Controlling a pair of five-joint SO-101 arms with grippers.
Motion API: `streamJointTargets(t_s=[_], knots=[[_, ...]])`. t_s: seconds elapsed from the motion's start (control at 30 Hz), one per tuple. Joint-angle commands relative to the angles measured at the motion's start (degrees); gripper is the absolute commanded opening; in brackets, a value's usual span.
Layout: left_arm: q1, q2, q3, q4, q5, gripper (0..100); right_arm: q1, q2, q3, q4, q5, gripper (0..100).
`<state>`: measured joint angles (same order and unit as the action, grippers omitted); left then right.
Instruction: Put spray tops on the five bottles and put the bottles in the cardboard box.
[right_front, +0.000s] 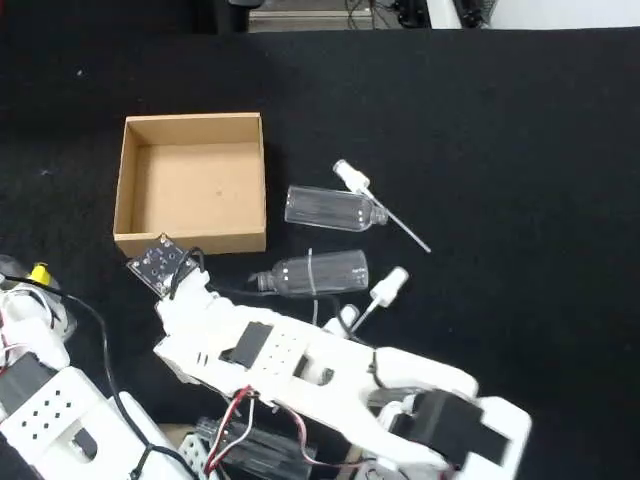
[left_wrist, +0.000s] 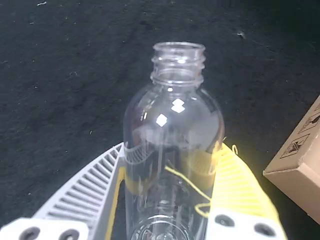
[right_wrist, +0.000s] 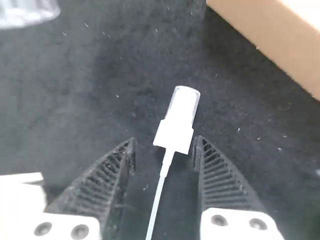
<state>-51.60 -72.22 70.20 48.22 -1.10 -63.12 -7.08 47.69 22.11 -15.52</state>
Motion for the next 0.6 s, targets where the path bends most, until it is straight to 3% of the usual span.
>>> streamJointTargets(t_s=[0.0,0.3,0.37,0.43,0.57], knots=[[-0.75,-1.05,-0.66,-1.32,0.26,24,-0.79,4.09,-5.76,-2.46,-0.88,16.7],[-0.40,-1.05,-0.31,-1.32,0.26,24,-0.44,11.47,-9.80,-0.88,-0.44,15.8],[-0.40,-1.05,-0.22,-1.32,0.26,24,-0.09,11.38,-10.59,1.93,-0.09,10.9],[-0.40,-1.05,-0.22,-1.32,0.26,24,1.32,11.30,-11.03,4.13,2.73,1.3],[-0.40,-1.05,-0.22,-1.32,0.26,24,6.24,9.89,-10.86,10.99,9.76,0.8]])
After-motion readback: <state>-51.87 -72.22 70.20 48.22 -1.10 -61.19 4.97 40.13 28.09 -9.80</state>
